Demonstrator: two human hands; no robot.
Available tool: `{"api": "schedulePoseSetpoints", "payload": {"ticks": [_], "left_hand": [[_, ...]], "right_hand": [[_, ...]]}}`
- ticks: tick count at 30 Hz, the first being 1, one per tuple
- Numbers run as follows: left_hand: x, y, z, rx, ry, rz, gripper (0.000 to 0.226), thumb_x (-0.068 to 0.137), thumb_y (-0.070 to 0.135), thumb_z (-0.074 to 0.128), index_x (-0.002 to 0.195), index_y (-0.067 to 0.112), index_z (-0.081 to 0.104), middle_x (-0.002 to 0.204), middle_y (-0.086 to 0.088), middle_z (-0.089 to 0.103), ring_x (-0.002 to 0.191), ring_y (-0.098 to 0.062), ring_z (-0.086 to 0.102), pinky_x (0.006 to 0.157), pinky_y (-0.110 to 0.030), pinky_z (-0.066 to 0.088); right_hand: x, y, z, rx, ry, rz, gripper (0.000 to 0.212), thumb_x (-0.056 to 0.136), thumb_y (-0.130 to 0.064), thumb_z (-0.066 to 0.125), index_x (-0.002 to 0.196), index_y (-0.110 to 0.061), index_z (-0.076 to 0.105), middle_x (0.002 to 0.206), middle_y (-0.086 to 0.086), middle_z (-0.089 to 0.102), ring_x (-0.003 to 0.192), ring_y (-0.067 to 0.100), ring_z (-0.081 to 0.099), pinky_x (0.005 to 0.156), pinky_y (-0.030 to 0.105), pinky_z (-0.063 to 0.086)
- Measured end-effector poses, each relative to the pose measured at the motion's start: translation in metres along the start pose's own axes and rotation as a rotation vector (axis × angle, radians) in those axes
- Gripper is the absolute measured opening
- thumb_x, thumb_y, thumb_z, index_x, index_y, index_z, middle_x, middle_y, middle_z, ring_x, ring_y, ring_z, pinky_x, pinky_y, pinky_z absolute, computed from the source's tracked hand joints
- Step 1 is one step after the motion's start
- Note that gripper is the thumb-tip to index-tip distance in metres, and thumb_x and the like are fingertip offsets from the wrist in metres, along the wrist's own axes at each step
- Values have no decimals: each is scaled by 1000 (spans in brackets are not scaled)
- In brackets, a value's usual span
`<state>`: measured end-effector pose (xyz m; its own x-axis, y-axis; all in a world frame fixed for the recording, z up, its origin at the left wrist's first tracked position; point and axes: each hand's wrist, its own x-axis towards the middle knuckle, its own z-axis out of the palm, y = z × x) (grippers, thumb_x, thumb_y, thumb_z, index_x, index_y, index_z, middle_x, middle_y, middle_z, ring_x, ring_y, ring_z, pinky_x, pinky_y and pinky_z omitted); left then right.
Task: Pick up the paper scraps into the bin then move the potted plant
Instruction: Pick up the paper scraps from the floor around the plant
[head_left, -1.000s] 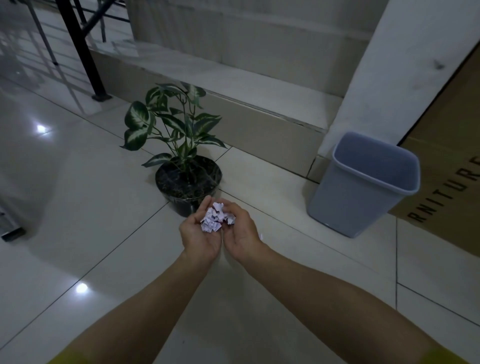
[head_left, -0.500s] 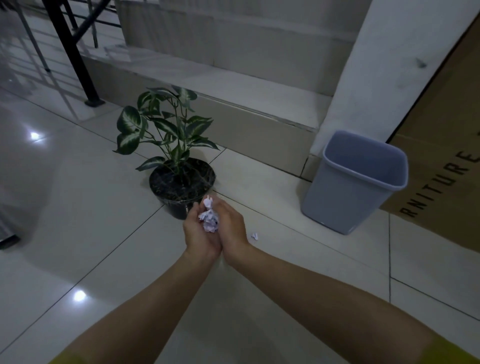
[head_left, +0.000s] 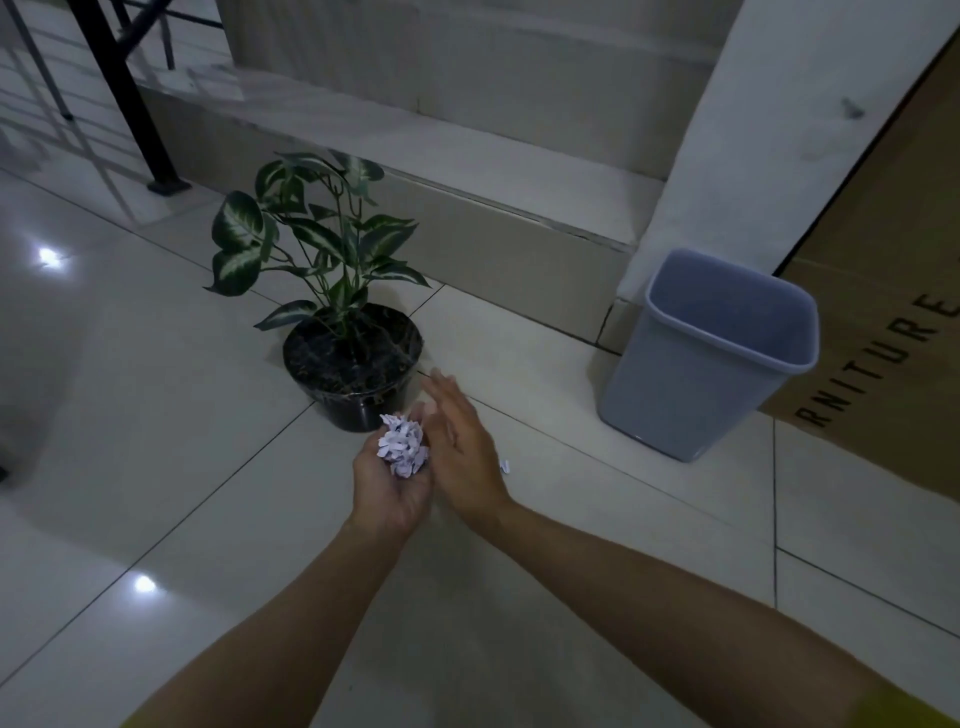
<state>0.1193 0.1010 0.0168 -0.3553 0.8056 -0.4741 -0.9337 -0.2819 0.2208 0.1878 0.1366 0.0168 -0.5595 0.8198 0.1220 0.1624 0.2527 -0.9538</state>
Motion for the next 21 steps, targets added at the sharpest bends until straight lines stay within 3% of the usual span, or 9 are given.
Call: {"api": "schedulePoseSetpoints", "payload": {"ticks": [2, 4, 9, 12, 14, 17, 20, 21], "left_hand": [[5, 0, -8, -18, 35, -12, 45, 97, 20, 28, 133, -2, 43, 131, -18, 51, 122, -27, 52, 93, -35, 46], [3, 2, -10, 31, 55, 13, 48, 100, 23, 24, 141, -1, 33, 146, -14, 39, 136, -27, 37, 100, -41, 34], [6, 4, -13, 161, 105, 48, 49, 101, 23, 18, 143, -1, 28, 152, -15, 29, 141, -23, 28, 103, -36, 28], [7, 2, -14, 165, 85, 38, 49, 101, 22, 18, 142, -2, 29, 152, -15, 30, 141, -23, 29, 107, -35, 26], [7, 1, -13, 125, 74, 37, 49, 100, 20, 19, 141, -4, 30, 151, -16, 32, 140, -25, 31, 107, -37, 27], [7, -2, -10, 111, 50, 36, 48, 100, 20, 21, 140, -4, 32, 150, -17, 34, 138, -25, 33, 109, -37, 27], [4, -5, -2, 112, 35, 27, 48, 99, 20, 23, 140, -4, 32, 149, -17, 35, 138, -26, 34, 104, -37, 31], [3, -6, 1, 105, 28, 26, 48, 99, 21, 23, 140, -3, 33, 149, -16, 35, 138, -26, 34, 102, -37, 32]], "right_hand": [[5, 8, -18, -125, 63, 26, 35, 99, -16, 36, 132, -16, 47, 147, 3, 40, 139, 8, 24, 110, 15, 16], [8, 25, -35, -363, 68, 71, 35, 97, -12, 38, 131, -12, 48, 144, 9, 43, 139, 20, 27, 109, 18, 18], [-4, 66, -59, -816, -152, 206, 42, 93, -9, 41, 134, -13, 44, 150, 11, 32, 141, 24, 21, 114, 33, 25], [-12, 74, -60, -913, -259, 138, 37, 92, -5, 41, 127, -9, 52, 139, 11, 46, 130, 25, 36, 100, 36, 42], [-10, 75, -60, -960, -287, 103, 31, 92, -4, 42, 119, -5, 58, 127, 12, 54, 121, 25, 43, 92, 34, 45], [-7, 71, -57, -762, -134, 135, 27, 88, 0, 45, 104, 0, 67, 111, 18, 65, 105, 28, 57, 85, 28, 46], [-7, 52, -48, -275, 131, 236, 19, 86, -2, 55, 94, -5, 71, 97, 14, 72, 82, 17, 63, 73, 7, 46], [-5, 44, -43, -93, 190, 267, 17, 86, -4, 58, 96, -9, 71, 93, 12, 71, 80, 14, 62, 76, 7, 47]]}}
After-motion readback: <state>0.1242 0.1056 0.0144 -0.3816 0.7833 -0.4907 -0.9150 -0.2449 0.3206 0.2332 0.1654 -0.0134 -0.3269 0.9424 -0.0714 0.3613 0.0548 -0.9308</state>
